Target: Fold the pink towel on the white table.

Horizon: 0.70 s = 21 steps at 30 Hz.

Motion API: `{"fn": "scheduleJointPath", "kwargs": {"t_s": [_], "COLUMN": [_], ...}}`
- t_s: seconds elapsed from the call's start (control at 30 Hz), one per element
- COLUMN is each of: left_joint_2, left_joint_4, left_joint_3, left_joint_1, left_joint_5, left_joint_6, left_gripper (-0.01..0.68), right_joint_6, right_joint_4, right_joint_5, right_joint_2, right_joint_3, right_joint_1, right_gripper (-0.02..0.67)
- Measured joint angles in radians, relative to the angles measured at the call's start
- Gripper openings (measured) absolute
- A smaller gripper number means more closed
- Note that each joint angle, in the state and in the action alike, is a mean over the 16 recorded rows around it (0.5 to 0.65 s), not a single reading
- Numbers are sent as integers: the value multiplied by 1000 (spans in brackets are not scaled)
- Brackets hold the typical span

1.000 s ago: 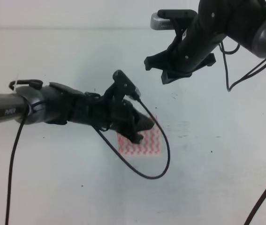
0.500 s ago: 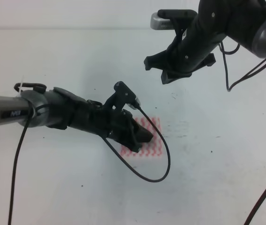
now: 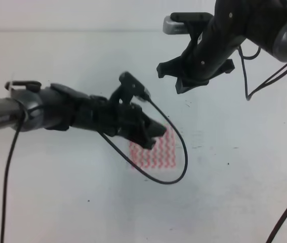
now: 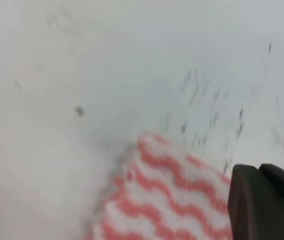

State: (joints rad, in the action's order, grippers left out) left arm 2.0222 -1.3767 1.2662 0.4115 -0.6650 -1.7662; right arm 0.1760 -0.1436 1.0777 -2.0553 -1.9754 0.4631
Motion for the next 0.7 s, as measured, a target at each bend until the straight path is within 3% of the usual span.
{"fn": "scheduleJointPath", "kwargs": {"t_s": [0.4,0.7], "left_joint_2": [-396,-736], "left_joint_4": [-160,-280], "left_joint_3": [-199,-420], "left_joint_1": [0,0], "left_joint_5": [251,390], "left_joint_6": [8,-2], "left_gripper": [-3,-4], "right_joint_6": [-13,-3], "right_joint_4": [38,50], "right_joint_5": [60,39], "right_joint_2": [211,512], "right_joint_3": [25,219], "right_joint_1": [0,0], "right_gripper": [-18,-18]}}
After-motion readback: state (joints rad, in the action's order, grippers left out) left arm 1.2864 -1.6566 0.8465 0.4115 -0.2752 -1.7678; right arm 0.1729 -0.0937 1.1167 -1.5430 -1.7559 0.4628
